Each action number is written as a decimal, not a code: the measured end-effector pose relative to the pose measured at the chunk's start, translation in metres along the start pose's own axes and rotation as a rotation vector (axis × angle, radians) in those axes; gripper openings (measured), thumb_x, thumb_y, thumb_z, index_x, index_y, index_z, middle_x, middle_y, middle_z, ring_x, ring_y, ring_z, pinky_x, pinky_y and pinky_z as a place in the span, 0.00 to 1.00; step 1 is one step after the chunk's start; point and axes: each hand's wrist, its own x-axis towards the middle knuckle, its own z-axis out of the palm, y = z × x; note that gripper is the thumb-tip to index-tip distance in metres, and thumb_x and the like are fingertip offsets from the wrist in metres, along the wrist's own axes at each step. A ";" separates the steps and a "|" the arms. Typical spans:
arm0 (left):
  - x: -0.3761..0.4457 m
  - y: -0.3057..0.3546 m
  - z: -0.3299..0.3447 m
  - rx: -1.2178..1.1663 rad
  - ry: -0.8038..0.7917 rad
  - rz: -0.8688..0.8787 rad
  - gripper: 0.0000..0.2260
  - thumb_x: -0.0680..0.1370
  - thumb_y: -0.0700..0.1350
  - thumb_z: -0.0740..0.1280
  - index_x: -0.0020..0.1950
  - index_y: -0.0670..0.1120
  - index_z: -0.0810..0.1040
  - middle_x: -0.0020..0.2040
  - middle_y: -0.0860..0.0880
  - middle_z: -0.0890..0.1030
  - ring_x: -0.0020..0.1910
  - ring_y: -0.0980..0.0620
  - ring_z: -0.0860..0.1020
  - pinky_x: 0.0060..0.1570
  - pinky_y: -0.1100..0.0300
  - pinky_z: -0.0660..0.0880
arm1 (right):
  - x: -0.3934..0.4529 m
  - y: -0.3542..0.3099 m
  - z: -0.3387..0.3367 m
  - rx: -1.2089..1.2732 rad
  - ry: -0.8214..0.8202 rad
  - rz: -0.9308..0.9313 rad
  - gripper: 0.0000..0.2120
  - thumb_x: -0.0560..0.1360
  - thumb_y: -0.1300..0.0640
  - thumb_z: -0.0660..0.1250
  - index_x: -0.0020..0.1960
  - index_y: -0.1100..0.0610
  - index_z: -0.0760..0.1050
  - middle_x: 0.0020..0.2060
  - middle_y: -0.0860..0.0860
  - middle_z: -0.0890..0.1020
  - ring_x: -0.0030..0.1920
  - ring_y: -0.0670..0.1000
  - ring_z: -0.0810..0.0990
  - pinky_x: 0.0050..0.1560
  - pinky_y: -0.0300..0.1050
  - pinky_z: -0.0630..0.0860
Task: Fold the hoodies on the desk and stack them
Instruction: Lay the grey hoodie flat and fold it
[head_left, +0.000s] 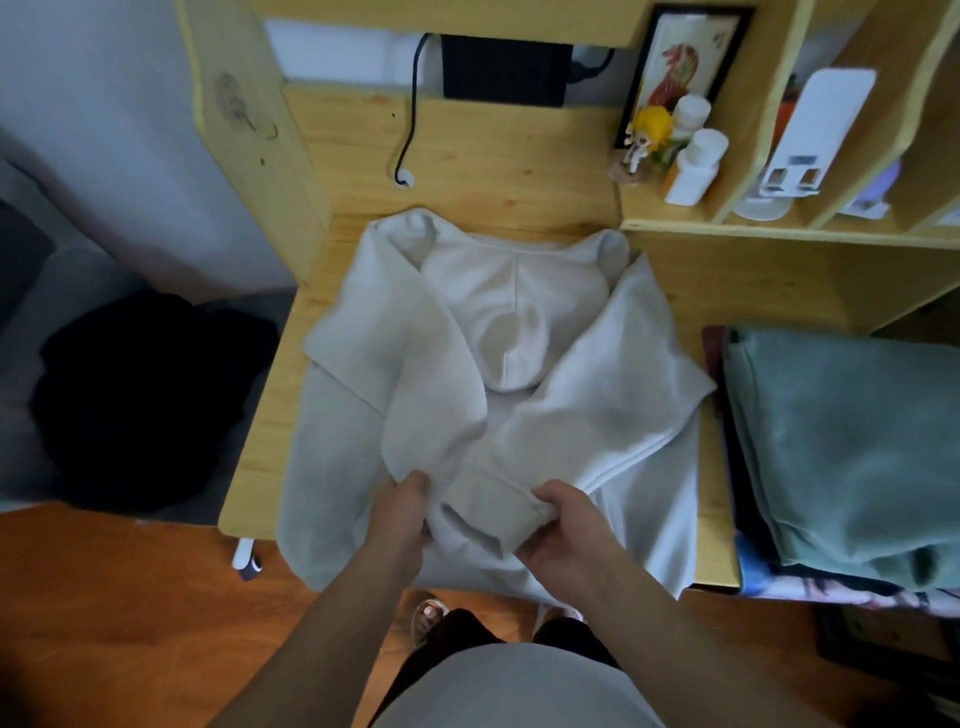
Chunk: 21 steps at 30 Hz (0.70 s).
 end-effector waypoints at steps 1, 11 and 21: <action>-0.002 -0.008 0.000 -0.060 -0.011 -0.123 0.06 0.80 0.37 0.62 0.51 0.42 0.79 0.39 0.45 0.84 0.37 0.46 0.82 0.31 0.55 0.81 | 0.001 -0.001 -0.001 0.059 0.002 0.000 0.20 0.73 0.66 0.62 0.65 0.68 0.76 0.54 0.62 0.82 0.54 0.61 0.81 0.59 0.55 0.79; -0.022 -0.036 0.036 0.025 -0.294 -0.275 0.10 0.83 0.42 0.66 0.64 0.47 0.74 0.54 0.46 0.84 0.48 0.48 0.84 0.40 0.54 0.79 | -0.062 -0.069 0.047 0.106 -0.397 -0.375 0.28 0.73 0.62 0.63 0.72 0.70 0.69 0.69 0.63 0.75 0.70 0.60 0.74 0.72 0.50 0.69; 0.038 0.018 -0.040 0.150 -0.163 -0.187 0.05 0.77 0.37 0.64 0.41 0.43 0.74 0.35 0.47 0.81 0.34 0.50 0.80 0.33 0.59 0.77 | 0.031 0.023 -0.041 -0.414 0.167 -0.045 0.09 0.79 0.62 0.66 0.56 0.66 0.77 0.39 0.59 0.78 0.39 0.59 0.80 0.43 0.52 0.78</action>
